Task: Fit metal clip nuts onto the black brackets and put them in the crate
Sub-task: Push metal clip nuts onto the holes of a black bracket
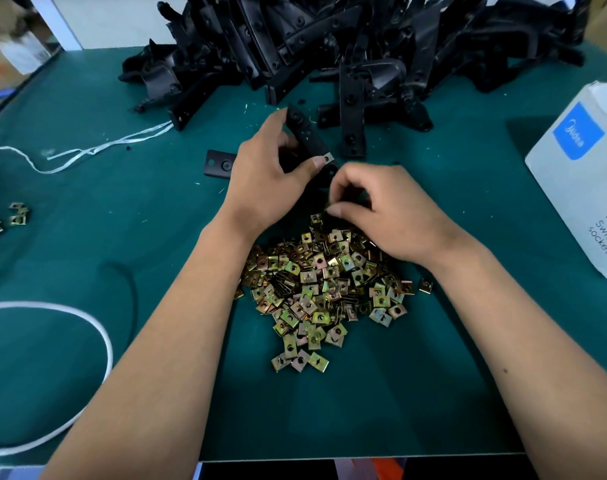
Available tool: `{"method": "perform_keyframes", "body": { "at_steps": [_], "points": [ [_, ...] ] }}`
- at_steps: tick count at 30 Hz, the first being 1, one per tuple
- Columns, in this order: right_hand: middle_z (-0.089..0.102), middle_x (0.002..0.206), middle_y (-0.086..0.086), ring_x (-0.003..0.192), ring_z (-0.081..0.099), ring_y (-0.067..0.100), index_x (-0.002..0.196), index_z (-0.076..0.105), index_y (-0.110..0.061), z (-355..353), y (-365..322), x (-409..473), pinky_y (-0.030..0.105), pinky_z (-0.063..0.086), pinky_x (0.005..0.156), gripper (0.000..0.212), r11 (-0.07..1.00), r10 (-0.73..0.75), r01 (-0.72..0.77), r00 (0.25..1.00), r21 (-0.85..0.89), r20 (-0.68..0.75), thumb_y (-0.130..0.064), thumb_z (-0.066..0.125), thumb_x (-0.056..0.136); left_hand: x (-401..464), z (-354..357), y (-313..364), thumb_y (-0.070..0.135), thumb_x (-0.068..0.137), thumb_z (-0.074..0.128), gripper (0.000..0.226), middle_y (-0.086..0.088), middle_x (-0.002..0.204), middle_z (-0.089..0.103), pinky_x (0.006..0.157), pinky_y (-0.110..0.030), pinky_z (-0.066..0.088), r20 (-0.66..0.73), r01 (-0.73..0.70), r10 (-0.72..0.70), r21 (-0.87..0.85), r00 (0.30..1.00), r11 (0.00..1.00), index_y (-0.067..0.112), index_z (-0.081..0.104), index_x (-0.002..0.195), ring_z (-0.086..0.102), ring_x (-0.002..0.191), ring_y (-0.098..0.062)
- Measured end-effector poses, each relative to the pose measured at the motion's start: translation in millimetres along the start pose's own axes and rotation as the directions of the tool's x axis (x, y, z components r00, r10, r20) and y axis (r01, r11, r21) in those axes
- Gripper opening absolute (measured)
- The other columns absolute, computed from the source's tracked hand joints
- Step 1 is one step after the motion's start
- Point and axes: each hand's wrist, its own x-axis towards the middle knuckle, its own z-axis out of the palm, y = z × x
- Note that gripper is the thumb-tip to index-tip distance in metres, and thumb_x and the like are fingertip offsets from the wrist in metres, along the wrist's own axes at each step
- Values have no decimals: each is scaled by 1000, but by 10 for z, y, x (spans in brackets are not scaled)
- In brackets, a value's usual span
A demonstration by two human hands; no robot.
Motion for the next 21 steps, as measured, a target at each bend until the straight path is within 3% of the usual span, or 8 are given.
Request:
{"method": "perform_keyframes", "body": {
  "at_steps": [3, 6, 11, 14, 17, 21],
  "points": [
    [75, 84, -1, 79, 69, 1, 94, 61, -12, -61, 30, -11, 16, 51, 73, 7, 954, 42, 6, 988, 301, -151, -9, 68, 96, -4, -8, 8, 29, 88, 76, 43, 15, 97, 75, 84, -10, 47, 20, -21, 22, -18, 1000, 1000, 20, 62, 128, 68, 95, 4],
    [76, 82, 6, 72, 65, 7, 98, 66, -7, -94, 52, 1, 19, 49, 65, 5, 869, 131, 22, 953, 494, -273, -3, 64, 97, -25, -9, 41, 29, 89, 75, 40, 13, 98, 75, 88, -17, 50, 71, -58, 61, -40, 996, 997, 20, 63, 127, 69, 96, 0],
    [77, 87, 7, 78, 64, 11, 104, 76, -10, -90, 117, 10, 21, 53, 72, 15, 671, 339, -81, 918, 737, -207, -3, 64, 98, -49, 0, 98, 24, 89, 76, 46, 17, 99, 75, 90, -19, 50, 115, -148, 154, -62, 981, 987, 21, 62, 132, 69, 99, 2],
    [78, 90, 9, 78, 63, 13, 104, 76, -8, -111, 122, 11, 23, 53, 74, 13, 621, 365, -64, 905, 782, -216, -3, 69, 95, -62, 24, 120, 23, 88, 78, 53, 23, 98, 72, 88, -10, 44, 117, -194, 199, -57, 973, 979, 21, 60, 138, 67, 99, 7],
    [75, 79, 5, 69, 60, 11, 94, 77, -9, -117, 99, 22, 21, 50, 62, 7, 638, 399, -34, 869, 769, -293, -9, 70, 96, -81, 74, 149, 24, 87, 79, 61, 17, 99, 73, 92, -15, 47, 132, -214, 222, -74, 966, 974, 18, 56, 144, 68, 99, 2],
    [66, 70, 1, 66, 56, 9, 84, 75, -12, -75, 77, 52, 23, 45, 56, 17, 633, 462, -77, 836, 771, -296, -13, 67, 99, -109, 162, 203, 25, 86, 79, 68, 13, 105, 73, 101, -25, 50, 165, -241, 253, -88, 953, 966, 14, 52, 148, 67, 103, -1]
  ]
}}
